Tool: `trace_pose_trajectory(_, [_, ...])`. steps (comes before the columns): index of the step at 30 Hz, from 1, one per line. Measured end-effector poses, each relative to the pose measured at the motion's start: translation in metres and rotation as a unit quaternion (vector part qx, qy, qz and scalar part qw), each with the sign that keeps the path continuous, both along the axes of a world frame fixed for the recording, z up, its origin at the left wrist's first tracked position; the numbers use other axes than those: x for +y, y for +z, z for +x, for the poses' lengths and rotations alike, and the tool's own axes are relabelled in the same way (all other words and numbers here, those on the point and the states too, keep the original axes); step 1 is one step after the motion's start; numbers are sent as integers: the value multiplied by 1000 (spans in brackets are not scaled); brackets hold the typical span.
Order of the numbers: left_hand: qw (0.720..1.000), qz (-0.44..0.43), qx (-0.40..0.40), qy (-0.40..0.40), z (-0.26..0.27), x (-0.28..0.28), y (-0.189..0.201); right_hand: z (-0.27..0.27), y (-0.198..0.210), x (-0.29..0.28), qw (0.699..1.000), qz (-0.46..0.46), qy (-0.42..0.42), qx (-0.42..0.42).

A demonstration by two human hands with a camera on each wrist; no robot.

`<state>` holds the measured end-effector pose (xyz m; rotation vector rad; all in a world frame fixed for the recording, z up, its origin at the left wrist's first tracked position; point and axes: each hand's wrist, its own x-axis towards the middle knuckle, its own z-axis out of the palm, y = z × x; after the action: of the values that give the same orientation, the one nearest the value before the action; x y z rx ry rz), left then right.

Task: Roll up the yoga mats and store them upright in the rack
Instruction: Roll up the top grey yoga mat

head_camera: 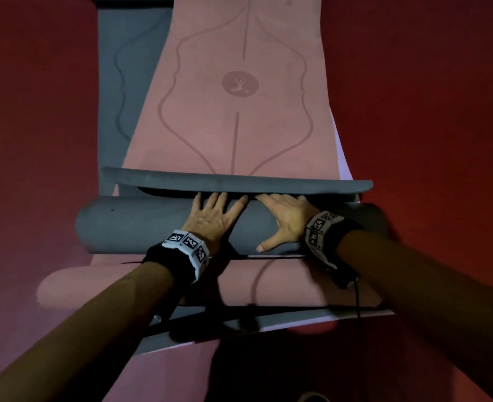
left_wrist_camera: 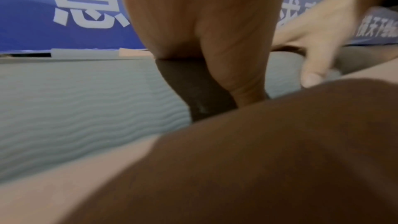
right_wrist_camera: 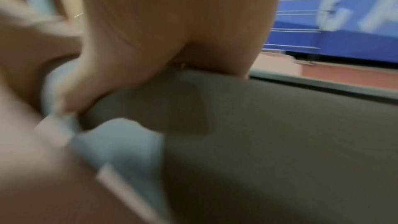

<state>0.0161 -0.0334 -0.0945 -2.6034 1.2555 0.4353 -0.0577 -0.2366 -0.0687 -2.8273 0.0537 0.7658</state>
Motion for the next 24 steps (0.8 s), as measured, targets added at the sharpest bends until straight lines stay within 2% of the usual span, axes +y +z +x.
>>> trace_pose_trajectory(4, [1000, -16, 10, -9, 7, -2, 1, -20, -13, 6, 989, -119, 53, -72])
trace_pose_trajectory(8, [999, -23, -20, -28, -2, 4, 7, -21, -11, 6, 992, -94, 43, -69])
trace_pose_trajectory(10, [995, -90, -23, -32, -5, 13, 9, -16, -9, 3, 995, -70, 33, -59])
trace_pose_trajectory(13, [973, -226, -45, -17, 0, 17, 17, -8, -9, -1, 998, -50, 21, -37])
trace_pose_trajectory(14, [968, -244, -57, -4, 3, 14, 22, -6, -9, -1, 998, -47, 18, -31])
trace_pose_trajectory(19, [980, -182, -48, 57, 21, -9, 41, -6, -10, -3, 998, -47, 28, -36])
trace_pose_trajectory(24, [985, -130, -85, 74, 23, -24, 43, -7, -11, -3, 997, -60, 36, -42])
